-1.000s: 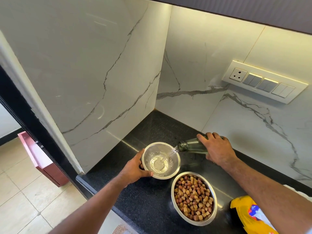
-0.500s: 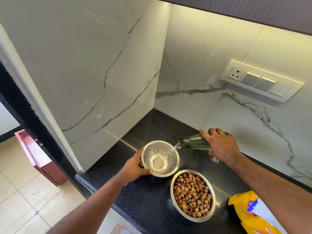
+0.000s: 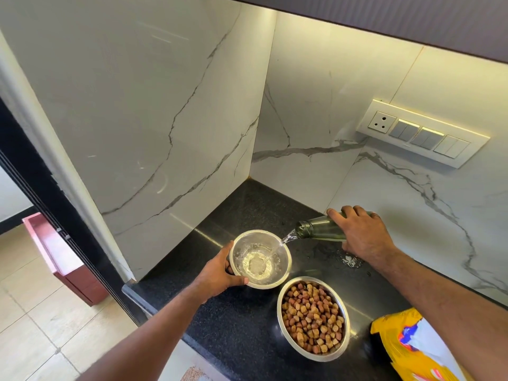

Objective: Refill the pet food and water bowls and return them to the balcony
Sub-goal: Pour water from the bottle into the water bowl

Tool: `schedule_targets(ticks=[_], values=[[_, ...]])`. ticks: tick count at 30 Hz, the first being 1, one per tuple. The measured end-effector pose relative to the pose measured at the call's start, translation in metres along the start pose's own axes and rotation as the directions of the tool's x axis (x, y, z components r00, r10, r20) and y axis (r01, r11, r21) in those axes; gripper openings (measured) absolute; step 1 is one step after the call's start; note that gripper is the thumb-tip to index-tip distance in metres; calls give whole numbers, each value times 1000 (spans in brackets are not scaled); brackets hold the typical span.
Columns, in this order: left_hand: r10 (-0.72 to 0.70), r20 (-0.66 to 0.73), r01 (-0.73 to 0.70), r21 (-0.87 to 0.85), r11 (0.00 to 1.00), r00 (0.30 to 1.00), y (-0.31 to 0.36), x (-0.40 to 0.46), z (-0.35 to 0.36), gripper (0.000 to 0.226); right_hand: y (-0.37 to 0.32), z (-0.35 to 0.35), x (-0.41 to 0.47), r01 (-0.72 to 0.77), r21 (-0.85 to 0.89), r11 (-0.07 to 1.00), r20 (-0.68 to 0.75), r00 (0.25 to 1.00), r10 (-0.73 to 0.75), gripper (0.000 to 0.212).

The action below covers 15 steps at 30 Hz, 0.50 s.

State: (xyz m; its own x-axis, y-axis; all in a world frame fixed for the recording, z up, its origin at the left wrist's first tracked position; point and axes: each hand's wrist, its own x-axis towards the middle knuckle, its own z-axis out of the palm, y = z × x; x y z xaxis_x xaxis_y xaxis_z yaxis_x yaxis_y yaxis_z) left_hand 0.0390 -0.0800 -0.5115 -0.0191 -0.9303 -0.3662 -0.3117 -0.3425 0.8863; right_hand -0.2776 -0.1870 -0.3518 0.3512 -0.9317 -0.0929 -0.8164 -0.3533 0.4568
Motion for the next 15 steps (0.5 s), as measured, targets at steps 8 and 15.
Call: schedule_targets(ticks=[8, 15], values=[[-8, 2, 8, -8, 1000, 1000, 2, -3, 1, 118, 3, -3, -1, -6, -19, 1000, -11, 1000, 6, 103], [-9, 8, 9, 1, 1000, 1000, 1, -3, 1, 118, 3, -6, -2, -6, -50, 999, -12, 1000, 5, 106]])
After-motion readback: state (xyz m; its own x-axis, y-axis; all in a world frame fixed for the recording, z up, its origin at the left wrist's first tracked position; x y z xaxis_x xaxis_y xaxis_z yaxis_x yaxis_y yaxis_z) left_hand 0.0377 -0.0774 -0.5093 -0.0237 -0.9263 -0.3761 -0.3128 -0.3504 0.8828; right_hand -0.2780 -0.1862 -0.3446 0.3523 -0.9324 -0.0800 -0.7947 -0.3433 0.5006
